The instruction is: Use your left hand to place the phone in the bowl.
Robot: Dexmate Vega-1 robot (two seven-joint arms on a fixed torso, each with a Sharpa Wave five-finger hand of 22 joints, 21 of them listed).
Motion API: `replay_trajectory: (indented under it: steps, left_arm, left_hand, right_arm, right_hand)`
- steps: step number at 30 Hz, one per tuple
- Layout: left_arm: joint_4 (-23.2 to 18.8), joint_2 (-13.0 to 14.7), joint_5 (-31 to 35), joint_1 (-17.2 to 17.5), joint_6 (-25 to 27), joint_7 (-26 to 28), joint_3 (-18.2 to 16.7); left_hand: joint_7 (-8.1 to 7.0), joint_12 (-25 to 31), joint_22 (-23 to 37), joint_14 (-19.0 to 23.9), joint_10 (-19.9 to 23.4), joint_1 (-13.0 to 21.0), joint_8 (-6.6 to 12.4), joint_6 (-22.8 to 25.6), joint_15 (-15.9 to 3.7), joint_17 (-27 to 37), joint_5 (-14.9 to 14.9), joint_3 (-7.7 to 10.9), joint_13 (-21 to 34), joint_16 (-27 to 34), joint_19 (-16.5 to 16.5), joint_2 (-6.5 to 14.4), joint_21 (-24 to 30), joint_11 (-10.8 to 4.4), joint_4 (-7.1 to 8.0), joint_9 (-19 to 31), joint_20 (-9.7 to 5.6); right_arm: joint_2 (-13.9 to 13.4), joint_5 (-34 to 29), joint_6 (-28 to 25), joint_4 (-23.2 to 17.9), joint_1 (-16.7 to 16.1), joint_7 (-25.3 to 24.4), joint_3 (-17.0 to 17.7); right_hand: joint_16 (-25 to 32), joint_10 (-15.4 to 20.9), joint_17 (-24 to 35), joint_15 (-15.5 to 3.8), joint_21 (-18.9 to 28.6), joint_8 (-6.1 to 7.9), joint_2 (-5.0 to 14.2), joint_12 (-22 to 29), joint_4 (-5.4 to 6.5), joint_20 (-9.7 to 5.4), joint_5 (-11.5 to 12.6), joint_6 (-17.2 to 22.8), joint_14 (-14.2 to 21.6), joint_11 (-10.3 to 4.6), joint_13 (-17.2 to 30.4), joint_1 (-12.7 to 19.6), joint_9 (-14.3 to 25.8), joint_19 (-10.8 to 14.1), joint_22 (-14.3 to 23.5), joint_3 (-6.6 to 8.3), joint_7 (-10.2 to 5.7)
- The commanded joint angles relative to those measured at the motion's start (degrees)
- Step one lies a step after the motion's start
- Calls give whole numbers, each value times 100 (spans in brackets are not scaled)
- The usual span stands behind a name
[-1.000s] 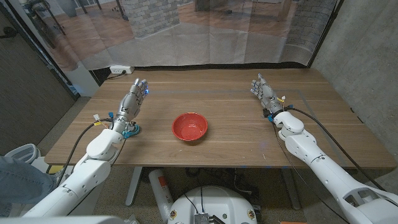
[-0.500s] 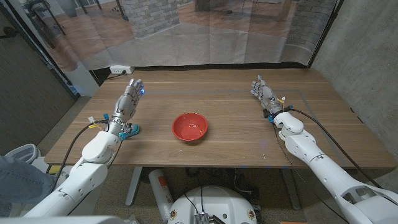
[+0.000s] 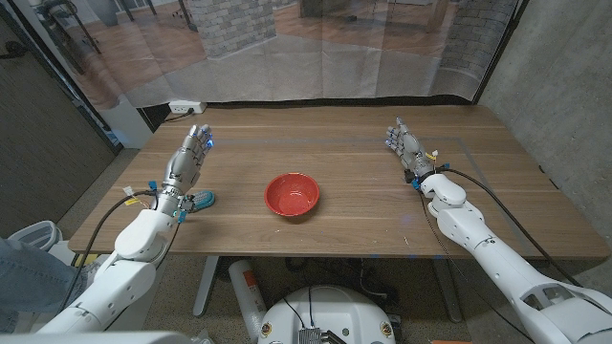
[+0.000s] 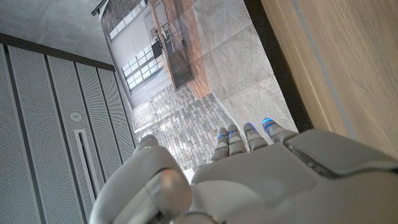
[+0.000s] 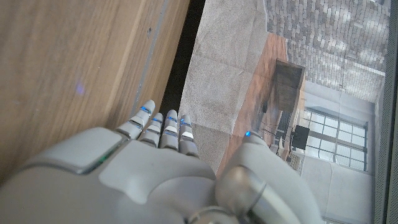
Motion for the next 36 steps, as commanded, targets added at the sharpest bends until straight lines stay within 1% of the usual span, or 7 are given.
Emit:
replay_trajectory:
  steps: [1,4,11,15,18,26,36]
  left_arm:
    - [-316,92,188,544,3,273,-345]
    - [-346,52,198,658,-47,302,-416]
    - [-329,-93,217,831,-208,303,-487]
    - [-468,-83,370,1025,-181,449,-603]
    - [-675,-83,827,1248,-36,880,-767]
    - [-1054,-139,1361,1659,214,1338,-1111]
    - [-1346,-296,1723,1891,376,1517,-1383]
  left_hand:
    - [8,52,23,17,67,41,46,33,8,32,-11,-42,29,18,27,12,-10,6,6,33,-1]
    - [6,51,23,20,72,43,45,39,9,32,-12,-45,29,17,28,12,-14,3,5,33,-1]
    - [-2,53,24,35,96,49,47,64,5,32,-15,-54,29,15,33,14,-22,10,3,33,3]
    - [4,54,24,41,111,52,47,74,4,32,-16,-59,29,13,39,15,-26,22,2,33,3]
    - [-4,53,24,46,117,54,46,81,4,32,-18,-63,29,12,40,16,-30,7,1,33,0]
    - [-13,47,24,63,122,61,46,100,-8,32,-20,-71,29,12,47,19,-37,-21,-1,33,-4]
    - [-42,46,25,90,146,75,53,147,-38,32,-20,-80,30,12,57,23,-46,-48,-7,33,-21]
  right_arm:
    - [39,-43,126,109,33,104,6]
    - [-28,-121,24,-34,14,-2,-8]
    - [-61,-30,-160,-238,16,-35,21]
    - [-67,-13,-175,-264,-11,-43,22]
    - [-30,-10,-97,-228,-50,-81,32]
    - [-90,1,-55,-267,-116,-30,36]
    - [-161,17,-108,-419,-176,-81,49]
  right_hand:
    - [14,3,21,30,-20,-12,25,-12,-28,-16,1,14,-21,0,34,14,24,55,16,16,-45]
    - [14,4,21,30,-24,-12,26,-12,-30,-22,0,13,-20,1,34,14,24,62,16,15,-47]
    - [17,11,21,29,-37,-12,28,-9,-33,-19,0,13,-14,1,34,13,25,65,16,11,-50]
    - [18,13,21,26,-43,-13,29,-8,-34,-19,0,13,-10,0,34,13,25,67,16,10,-51]
    - [18,9,21,26,-46,-13,29,-10,-35,-21,0,12,-9,0,34,13,25,70,17,9,-49]
    - [21,18,21,24,-61,-12,33,-6,-37,-16,0,14,0,-4,34,11,25,78,17,5,-54]
    - [22,26,21,21,-77,-11,34,-3,-42,-15,-1,17,3,-6,35,11,25,90,17,0,-58]
